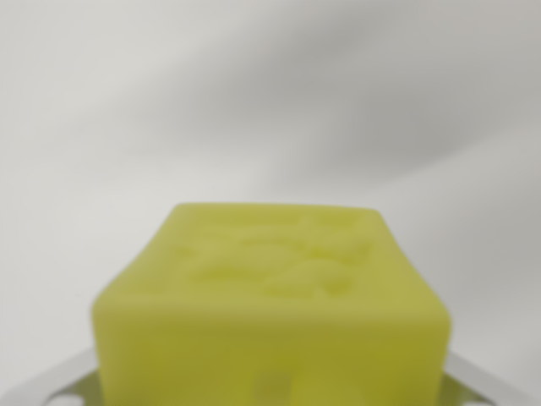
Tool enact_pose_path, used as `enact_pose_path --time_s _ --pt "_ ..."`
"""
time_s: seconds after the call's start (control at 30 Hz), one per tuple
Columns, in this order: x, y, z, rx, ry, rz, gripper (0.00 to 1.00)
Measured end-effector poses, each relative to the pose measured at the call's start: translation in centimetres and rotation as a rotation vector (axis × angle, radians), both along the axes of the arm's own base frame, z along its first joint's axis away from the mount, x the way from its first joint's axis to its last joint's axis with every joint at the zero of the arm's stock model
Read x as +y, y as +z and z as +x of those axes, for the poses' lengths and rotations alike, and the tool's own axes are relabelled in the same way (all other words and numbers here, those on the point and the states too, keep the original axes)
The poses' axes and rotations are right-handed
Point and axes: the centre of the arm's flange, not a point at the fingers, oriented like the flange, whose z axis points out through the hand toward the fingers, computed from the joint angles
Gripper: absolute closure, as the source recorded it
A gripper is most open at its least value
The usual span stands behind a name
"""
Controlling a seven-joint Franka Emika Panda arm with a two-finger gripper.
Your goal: Pick yellow cube
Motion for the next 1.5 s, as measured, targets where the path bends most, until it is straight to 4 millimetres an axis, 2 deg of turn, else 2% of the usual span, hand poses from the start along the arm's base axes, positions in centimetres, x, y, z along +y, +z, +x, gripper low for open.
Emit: enact_pose_path --time_s 1.5 --pt "0.0 11.2 0.0 0.0 0.0 0.0 1.0"
